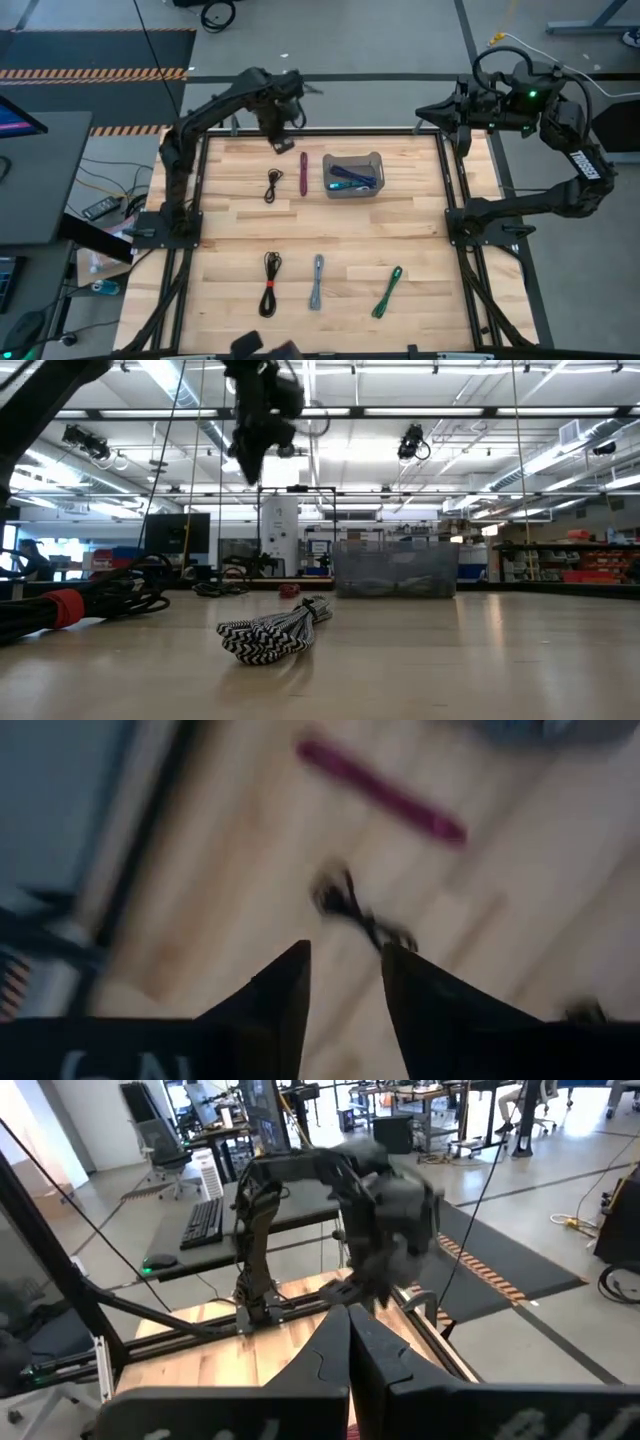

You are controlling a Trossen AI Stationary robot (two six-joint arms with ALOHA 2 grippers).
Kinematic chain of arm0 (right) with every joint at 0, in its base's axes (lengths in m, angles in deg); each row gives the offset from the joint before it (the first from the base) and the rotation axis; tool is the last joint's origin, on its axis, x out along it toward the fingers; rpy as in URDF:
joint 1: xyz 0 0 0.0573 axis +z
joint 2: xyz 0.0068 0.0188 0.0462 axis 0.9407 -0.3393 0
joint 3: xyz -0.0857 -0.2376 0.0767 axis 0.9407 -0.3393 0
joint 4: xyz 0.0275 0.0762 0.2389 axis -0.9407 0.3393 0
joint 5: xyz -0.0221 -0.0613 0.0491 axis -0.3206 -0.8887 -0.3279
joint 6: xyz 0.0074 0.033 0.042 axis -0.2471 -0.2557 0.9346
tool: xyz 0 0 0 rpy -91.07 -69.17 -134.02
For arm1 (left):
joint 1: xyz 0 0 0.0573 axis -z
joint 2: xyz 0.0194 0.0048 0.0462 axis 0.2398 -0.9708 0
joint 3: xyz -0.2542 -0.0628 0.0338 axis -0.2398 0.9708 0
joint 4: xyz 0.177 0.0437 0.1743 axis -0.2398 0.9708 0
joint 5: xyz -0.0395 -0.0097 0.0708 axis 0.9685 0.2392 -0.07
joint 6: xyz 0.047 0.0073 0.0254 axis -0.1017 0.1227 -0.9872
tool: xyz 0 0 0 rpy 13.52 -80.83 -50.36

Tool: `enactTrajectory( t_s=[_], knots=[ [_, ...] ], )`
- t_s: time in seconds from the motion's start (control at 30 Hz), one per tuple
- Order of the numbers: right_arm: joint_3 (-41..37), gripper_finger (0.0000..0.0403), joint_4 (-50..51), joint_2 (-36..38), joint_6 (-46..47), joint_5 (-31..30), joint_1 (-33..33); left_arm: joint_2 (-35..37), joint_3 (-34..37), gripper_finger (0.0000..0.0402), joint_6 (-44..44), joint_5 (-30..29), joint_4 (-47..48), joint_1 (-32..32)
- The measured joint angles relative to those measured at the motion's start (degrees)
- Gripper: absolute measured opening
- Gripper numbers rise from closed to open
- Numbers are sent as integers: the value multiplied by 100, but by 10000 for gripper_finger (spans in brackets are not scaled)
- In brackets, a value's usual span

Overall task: Pick and place USB-C Cables
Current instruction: Put the top black charger cable into the black bin

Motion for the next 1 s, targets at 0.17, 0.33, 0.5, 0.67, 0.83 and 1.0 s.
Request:
enactTrajectory(
  t_s=[0.17, 0.33, 0.5, 0.67, 0.83, 1.0],
  knots=[
    [-2, 0, -9, -11, 76, -181, -2, 429, 1749, 121, -264, 186, -50, -140],
    [-2, 0, -262, -102, 101, -306, -2, 752, 3268, 130, -505, 486, -1170, -38],
    [-2, 0, -413, -261, 336, -299, -2, 749, 3880, 149, -760, 611, -2278, 164],
    [-2, 0, -399, -439, 577, -297, -2, 749, 3767, 162, -1328, 288, -2810, 236],
    [-2, 0, -459, -611, 765, -297, -2, 756, 3758, 165, -2239, 146, -3365, 195],
    [-2, 0, -525, -681, 913, -297, -2, 726, 3758, 165, -2619, 170, -3344, 10]
  ],
)
